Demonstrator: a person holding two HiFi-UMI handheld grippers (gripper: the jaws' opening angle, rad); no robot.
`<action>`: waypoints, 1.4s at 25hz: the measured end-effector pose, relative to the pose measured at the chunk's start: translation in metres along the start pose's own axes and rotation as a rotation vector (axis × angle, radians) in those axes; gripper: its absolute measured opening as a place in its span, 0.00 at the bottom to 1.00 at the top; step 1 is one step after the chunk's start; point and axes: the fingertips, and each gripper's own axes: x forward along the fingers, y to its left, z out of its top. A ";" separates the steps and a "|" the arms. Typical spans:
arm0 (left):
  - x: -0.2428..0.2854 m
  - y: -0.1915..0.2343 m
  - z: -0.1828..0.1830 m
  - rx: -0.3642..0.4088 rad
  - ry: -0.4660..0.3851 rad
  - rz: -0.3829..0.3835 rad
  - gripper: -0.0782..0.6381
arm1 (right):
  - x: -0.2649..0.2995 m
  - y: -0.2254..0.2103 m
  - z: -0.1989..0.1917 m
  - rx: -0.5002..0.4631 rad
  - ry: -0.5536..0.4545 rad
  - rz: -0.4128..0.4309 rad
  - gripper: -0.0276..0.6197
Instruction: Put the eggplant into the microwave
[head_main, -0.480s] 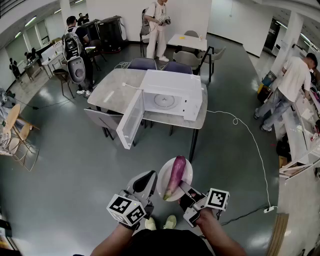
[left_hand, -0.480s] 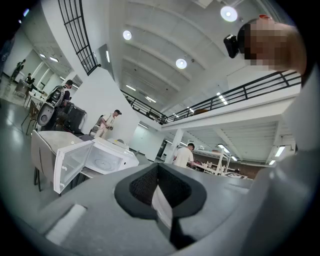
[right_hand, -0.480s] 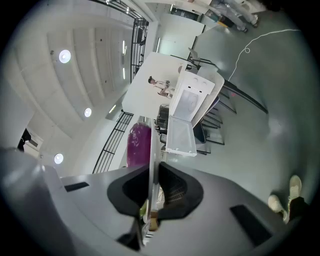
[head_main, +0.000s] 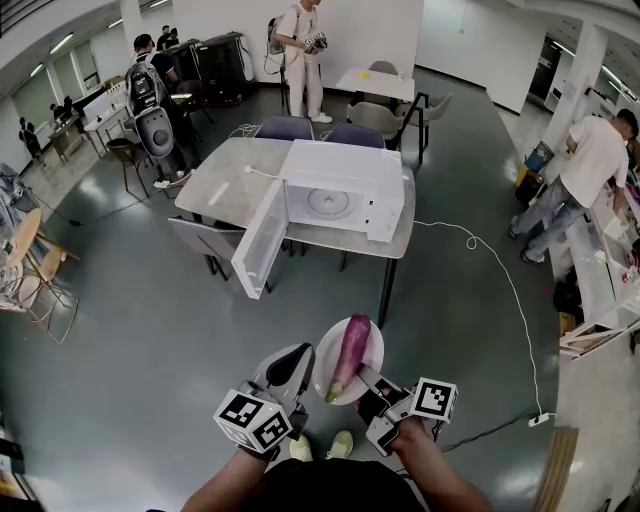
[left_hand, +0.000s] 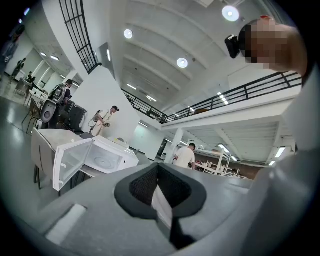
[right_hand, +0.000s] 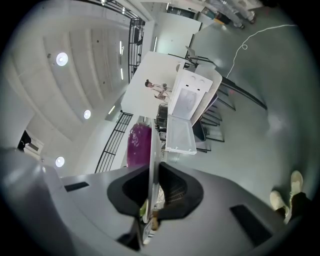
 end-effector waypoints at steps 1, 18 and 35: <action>0.001 -0.001 0.000 0.000 0.002 -0.001 0.12 | 0.000 0.000 0.000 0.007 0.000 0.001 0.09; 0.016 -0.013 0.004 0.020 -0.038 0.021 0.12 | -0.014 -0.007 0.020 -0.008 0.015 0.008 0.09; 0.047 -0.031 0.004 0.048 -0.058 0.040 0.12 | -0.028 -0.021 0.055 0.004 0.035 0.033 0.09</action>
